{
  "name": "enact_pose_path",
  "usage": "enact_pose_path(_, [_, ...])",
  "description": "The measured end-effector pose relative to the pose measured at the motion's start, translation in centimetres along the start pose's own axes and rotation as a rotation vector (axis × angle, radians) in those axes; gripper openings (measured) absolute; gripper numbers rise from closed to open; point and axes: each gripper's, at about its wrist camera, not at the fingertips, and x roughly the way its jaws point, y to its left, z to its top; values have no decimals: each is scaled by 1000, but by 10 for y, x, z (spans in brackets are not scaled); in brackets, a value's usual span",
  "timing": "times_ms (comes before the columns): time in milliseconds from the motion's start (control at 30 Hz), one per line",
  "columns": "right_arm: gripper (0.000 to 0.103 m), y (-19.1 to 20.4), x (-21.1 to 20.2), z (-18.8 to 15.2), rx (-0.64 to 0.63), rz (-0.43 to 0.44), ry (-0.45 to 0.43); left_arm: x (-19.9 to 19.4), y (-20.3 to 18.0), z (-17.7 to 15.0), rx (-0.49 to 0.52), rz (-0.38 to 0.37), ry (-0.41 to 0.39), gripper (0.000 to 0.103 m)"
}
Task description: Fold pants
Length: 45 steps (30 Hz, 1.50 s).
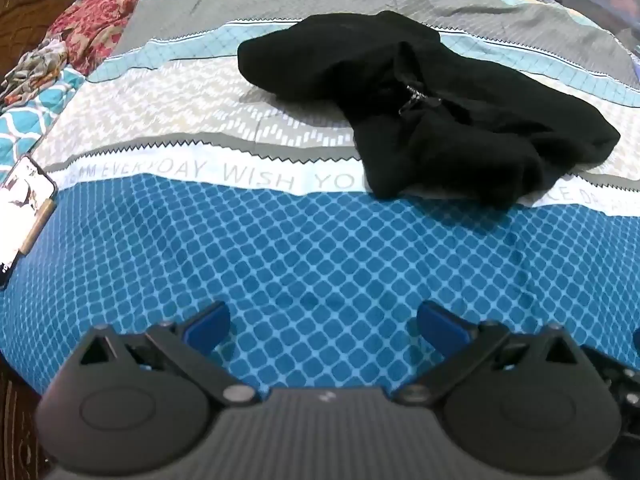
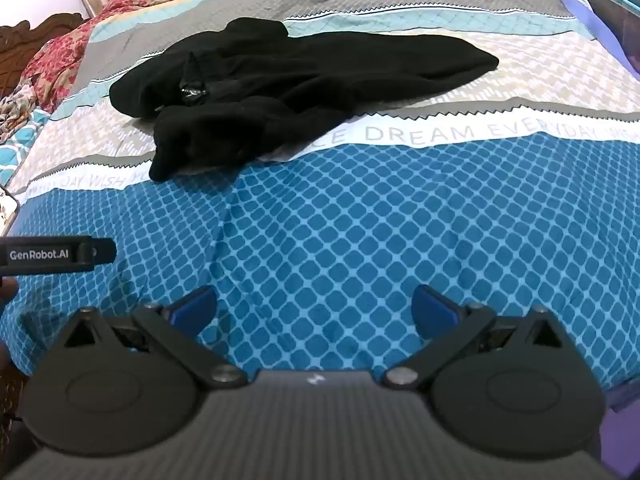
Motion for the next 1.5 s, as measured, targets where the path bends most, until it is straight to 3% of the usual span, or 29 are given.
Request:
enact_pose_path(67, [103,0,0,0,0,0,-2,2,0,-6,-7,-2,3,103])
enact_pose_path(300, [103,-6,0,1,10,7,14,21,1,-6,-23,-11,127,103])
enact_pose_path(600, [103,-11,2,0,50,25,20,34,13,-4,-39,-49,157,103])
enact_pose_path(767, [103,-15,-2,0,56,48,12,34,20,-10,-42,-98,132,103])
enact_pose_path(833, [81,-14,-9,1,52,45,-19,30,24,-6,-34,-126,150,102])
enact_pose_path(867, [56,-13,-14,3,33,46,-36,27,31,-1,-65,-153,147,101])
enact_pose_path(900, [40,-12,-17,7,13,53,-48,22,40,6,-106,-188,123,93])
enact_pose_path(967, [31,-12,-25,20,-11,73,-93,16,53,22,-159,-242,85,89])
enact_pose_path(1067, [31,0,-32,51,-128,65,-196,20,70,49,-273,-363,79,87])
enact_pose_path(1167, [35,16,-19,84,-273,102,-235,35,78,65,-382,-460,116,86])
enact_pose_path(1367, [66,56,49,128,-469,156,-167,49,72,71,-421,-485,128,86])
enact_pose_path(1433, [64,61,71,136,-453,153,-128,53,68,69,-434,-498,147,88])
enact_pose_path(1467, [55,62,84,141,-449,134,-98,56,66,69,-443,-509,158,89])
enact_pose_path(1500, [33,61,86,139,-449,119,-77,58,66,69,-446,-522,168,93])
